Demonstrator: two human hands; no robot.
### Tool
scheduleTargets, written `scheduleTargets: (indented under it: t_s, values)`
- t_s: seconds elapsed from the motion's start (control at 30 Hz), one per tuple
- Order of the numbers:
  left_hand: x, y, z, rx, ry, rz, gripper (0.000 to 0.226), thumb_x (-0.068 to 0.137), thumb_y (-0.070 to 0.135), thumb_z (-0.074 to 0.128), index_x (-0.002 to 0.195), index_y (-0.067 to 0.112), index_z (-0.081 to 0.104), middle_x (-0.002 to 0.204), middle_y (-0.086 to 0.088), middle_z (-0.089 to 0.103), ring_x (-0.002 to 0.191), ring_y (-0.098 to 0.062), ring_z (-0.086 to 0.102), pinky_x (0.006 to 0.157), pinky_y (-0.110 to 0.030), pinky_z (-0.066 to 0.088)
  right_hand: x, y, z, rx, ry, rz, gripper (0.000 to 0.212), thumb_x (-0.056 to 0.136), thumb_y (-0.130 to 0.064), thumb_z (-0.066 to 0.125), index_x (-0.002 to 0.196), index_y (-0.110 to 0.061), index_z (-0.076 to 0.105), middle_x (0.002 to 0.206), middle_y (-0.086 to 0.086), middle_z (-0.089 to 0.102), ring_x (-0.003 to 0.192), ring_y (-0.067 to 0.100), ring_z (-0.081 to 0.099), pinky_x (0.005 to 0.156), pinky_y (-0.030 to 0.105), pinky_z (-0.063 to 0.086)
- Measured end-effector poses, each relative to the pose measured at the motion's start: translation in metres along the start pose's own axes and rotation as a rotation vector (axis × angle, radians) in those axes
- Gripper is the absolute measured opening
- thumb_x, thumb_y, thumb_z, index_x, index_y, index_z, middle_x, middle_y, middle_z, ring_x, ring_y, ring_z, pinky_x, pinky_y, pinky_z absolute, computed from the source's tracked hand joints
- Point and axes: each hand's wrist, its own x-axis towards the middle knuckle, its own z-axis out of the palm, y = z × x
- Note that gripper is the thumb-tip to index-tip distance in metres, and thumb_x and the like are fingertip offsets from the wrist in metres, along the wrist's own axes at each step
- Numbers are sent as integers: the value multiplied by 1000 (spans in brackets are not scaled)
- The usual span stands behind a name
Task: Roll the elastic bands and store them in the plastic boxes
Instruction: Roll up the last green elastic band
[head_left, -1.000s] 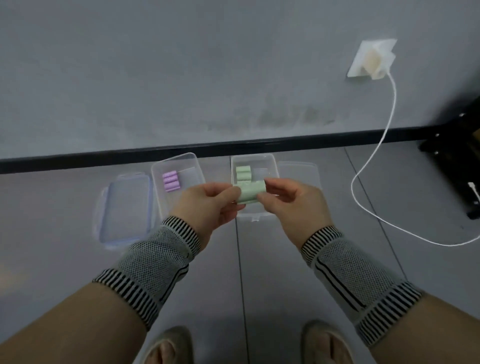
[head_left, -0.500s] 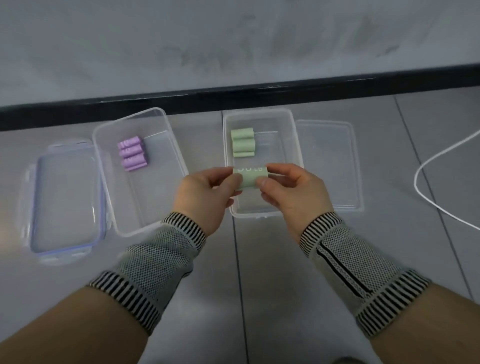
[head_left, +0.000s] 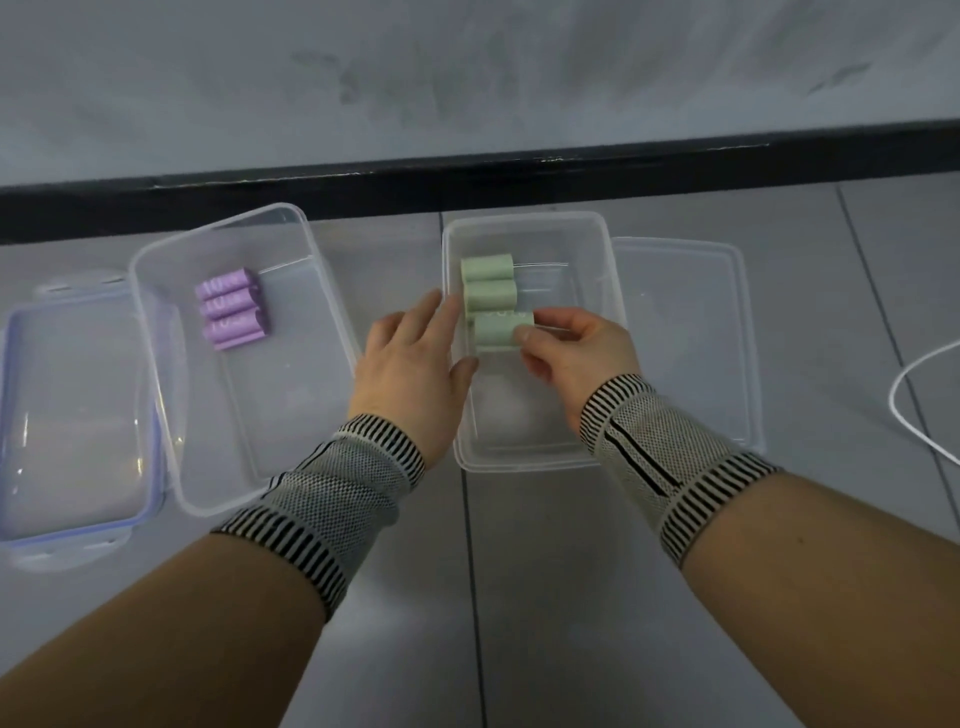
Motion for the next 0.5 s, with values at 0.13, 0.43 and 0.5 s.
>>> scheduleTargets:
  t_s: [0.13, 0.43, 0.5]
  values:
    - [1, -3, 3, 9, 3, 15, 62, 95, 42, 41, 149, 24, 16, 154, 10, 21, 135, -22, 23, 110, -30, 22, 13, 3, 8, -73, 8, -20, 26, 80, -14, 74, 104, -9, 67, 89, 6, 70, 71, 14, 64, 78, 28, 57]
    - [4, -11, -7, 156, -54, 88, 67, 93, 50, 38, 149, 28, 9, 156, 13, 17, 136, -20, 22, 108, -39, 27, 25, 16, 19, -165, 63, -13, 29, 79, -21, 74, 104, -5, 71, 85, 9, 71, 72, 15, 64, 81, 29, 56]
    - [5, -13, -8, 208, -58, 101, 69, 92, 54, 36, 149, 29, 7, 155, 13, 16, 137, -20, 22, 108, -41, 25, 28, 18, 22, -171, 101, -16, 29, 78, -23, 74, 103, -8, 72, 92, 10, 72, 83, 20, 68, 85, 36, 56]
